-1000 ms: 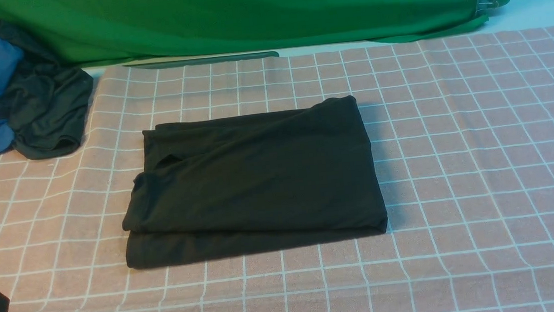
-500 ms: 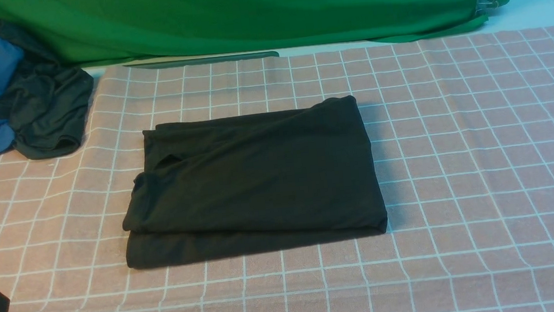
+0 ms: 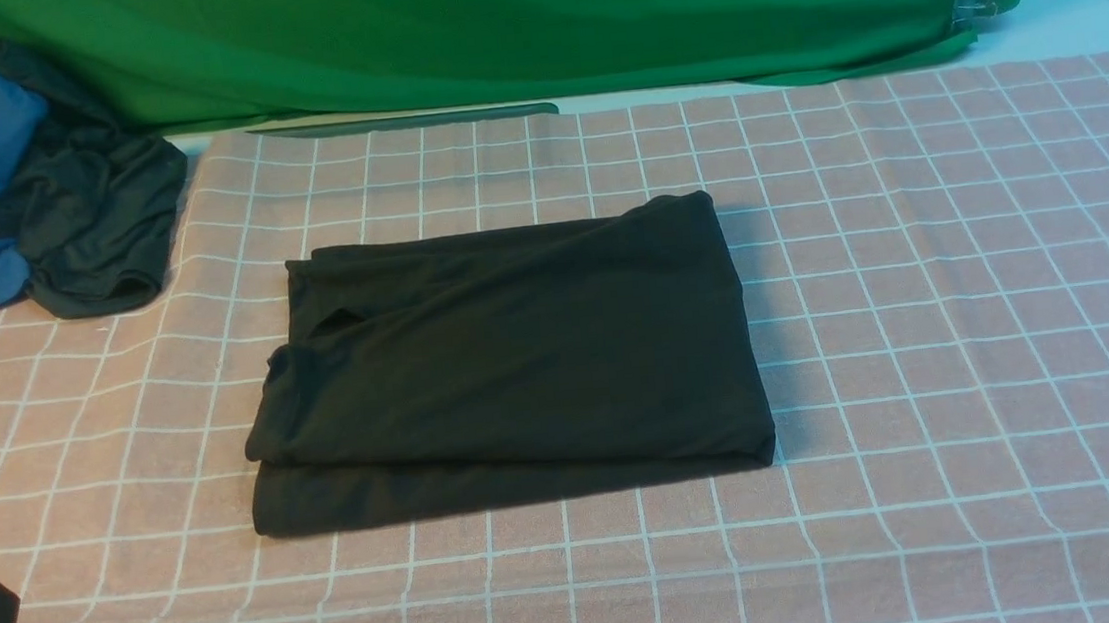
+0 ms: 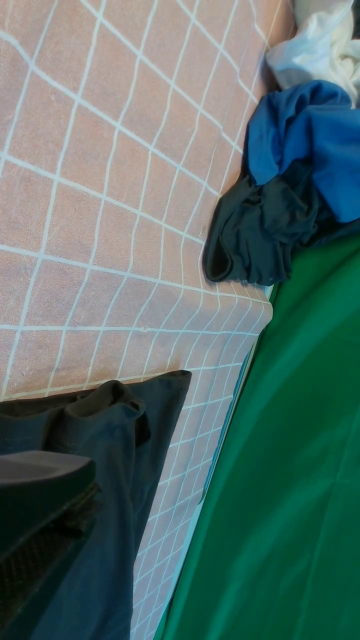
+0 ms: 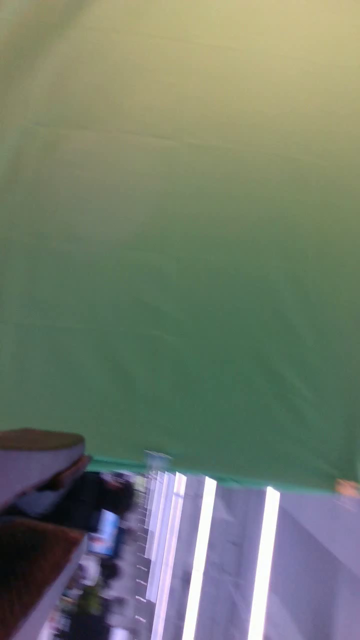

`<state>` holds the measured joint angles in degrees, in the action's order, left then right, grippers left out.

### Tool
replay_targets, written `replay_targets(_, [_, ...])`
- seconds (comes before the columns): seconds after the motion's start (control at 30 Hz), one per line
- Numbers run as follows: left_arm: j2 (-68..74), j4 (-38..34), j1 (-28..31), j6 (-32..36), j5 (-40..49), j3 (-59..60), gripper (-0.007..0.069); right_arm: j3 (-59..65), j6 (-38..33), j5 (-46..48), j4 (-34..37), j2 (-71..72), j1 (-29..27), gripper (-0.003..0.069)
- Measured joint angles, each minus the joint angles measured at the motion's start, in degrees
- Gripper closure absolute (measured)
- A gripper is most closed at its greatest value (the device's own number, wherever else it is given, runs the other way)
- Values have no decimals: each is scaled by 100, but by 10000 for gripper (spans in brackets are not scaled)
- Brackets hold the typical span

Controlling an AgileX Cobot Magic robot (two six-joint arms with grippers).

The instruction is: Fold a long-sleeved shirt over a pink coffee tablecloth.

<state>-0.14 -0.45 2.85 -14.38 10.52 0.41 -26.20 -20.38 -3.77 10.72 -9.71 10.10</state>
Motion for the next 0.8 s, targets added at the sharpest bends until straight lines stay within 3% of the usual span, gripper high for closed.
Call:
replay_targets(0.2, [0, 0, 0, 0, 0, 0, 611, 587, -220, 971, 0, 19, -131, 422])
replay_targets(0.67, [0, 0, 0, 0, 0, 0, 611, 2629, -30, 858, 0, 184, -305, 422])
replay_targets(0.8, [0, 0, 0, 0, 0, 0, 611, 2661, -22, 1375, 0, 718, -341, 422])
